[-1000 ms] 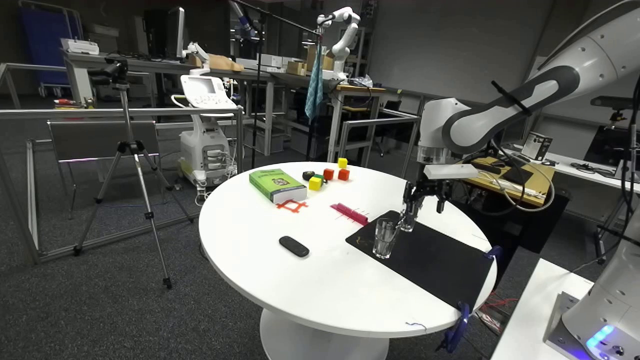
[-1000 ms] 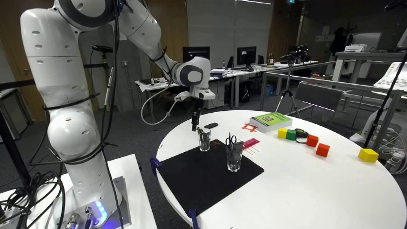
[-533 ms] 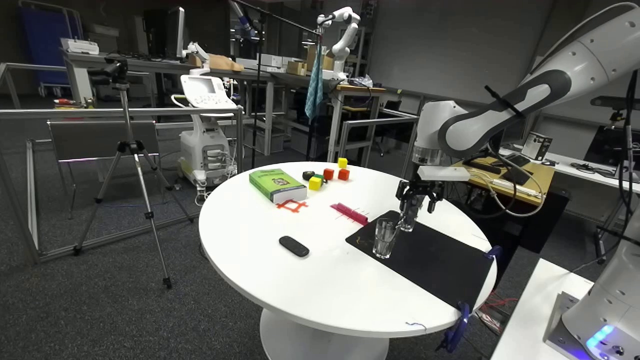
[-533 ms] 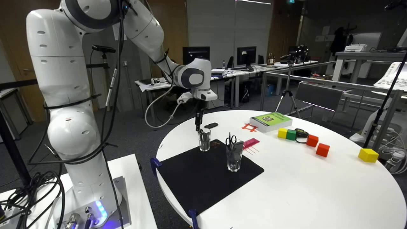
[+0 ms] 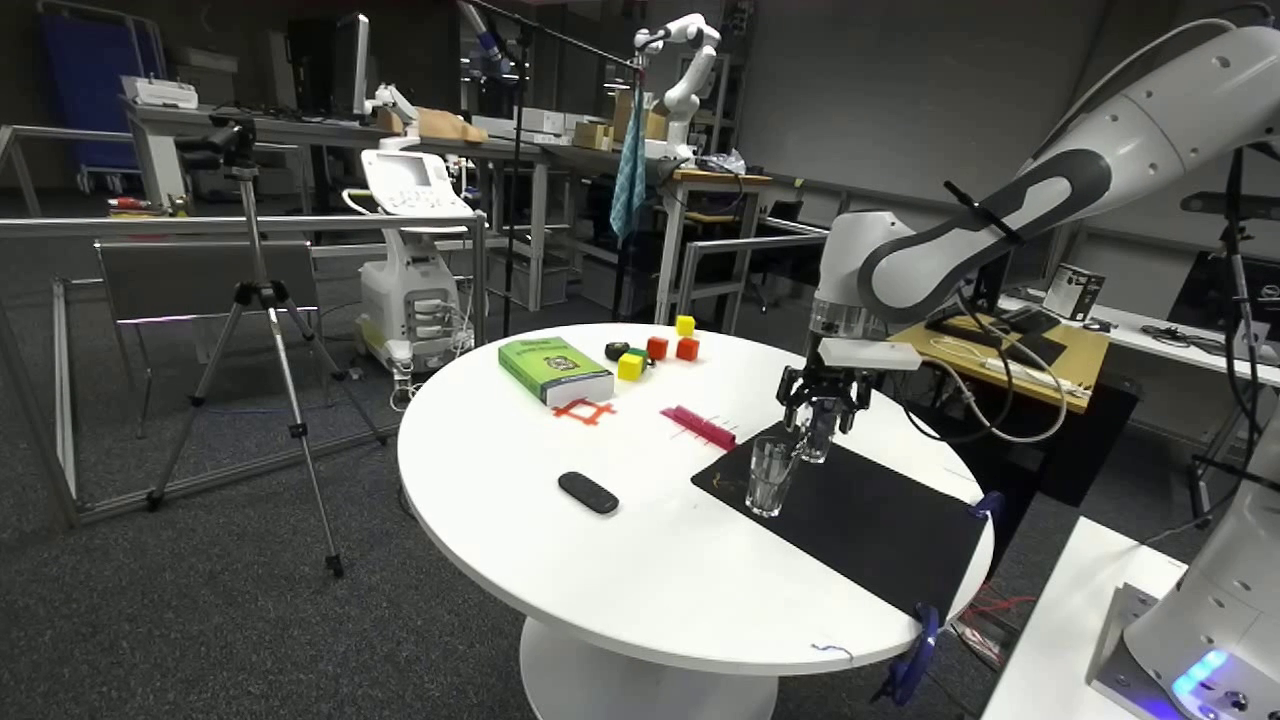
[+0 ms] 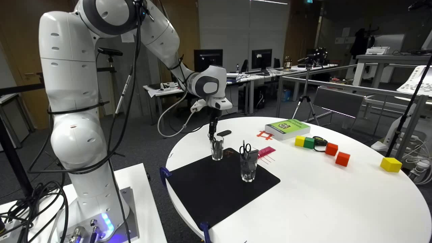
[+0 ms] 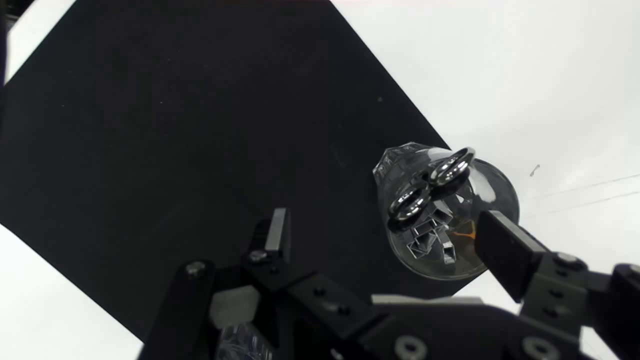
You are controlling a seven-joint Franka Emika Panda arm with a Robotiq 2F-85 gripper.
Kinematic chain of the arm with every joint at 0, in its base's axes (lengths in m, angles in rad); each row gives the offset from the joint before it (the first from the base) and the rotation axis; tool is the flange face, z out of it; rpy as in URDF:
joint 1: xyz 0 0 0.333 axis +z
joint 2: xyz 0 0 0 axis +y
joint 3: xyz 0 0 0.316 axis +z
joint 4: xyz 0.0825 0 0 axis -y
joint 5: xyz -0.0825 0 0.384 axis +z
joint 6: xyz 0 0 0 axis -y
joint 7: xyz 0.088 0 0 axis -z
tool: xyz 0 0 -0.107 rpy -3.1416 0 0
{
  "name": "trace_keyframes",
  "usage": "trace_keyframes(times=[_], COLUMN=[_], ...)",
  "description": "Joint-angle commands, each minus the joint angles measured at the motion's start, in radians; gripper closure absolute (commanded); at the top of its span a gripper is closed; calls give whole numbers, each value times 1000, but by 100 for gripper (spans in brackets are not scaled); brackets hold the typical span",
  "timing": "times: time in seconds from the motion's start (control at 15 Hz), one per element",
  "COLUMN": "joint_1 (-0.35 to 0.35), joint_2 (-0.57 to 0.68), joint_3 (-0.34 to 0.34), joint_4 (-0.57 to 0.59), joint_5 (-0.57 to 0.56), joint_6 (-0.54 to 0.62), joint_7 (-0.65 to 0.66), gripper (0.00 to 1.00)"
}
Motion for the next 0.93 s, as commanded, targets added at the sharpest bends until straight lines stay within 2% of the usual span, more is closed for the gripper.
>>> trace_keyframes(times=[0.0, 0.33, 0.4, 0.47, 0.87], joint_1=[9, 17, 18, 18, 24], joint_2=[21, 34, 33, 34, 40], joint_3=[5, 14, 15, 17, 15], joint_4=[26, 35, 35, 35, 36], joint_5=[55, 88, 91, 92, 88], joint_6=[30, 35, 34, 34, 31], joint_7=[-11, -12, -12, -14, -11], gripper=[0, 0, 7, 26, 72])
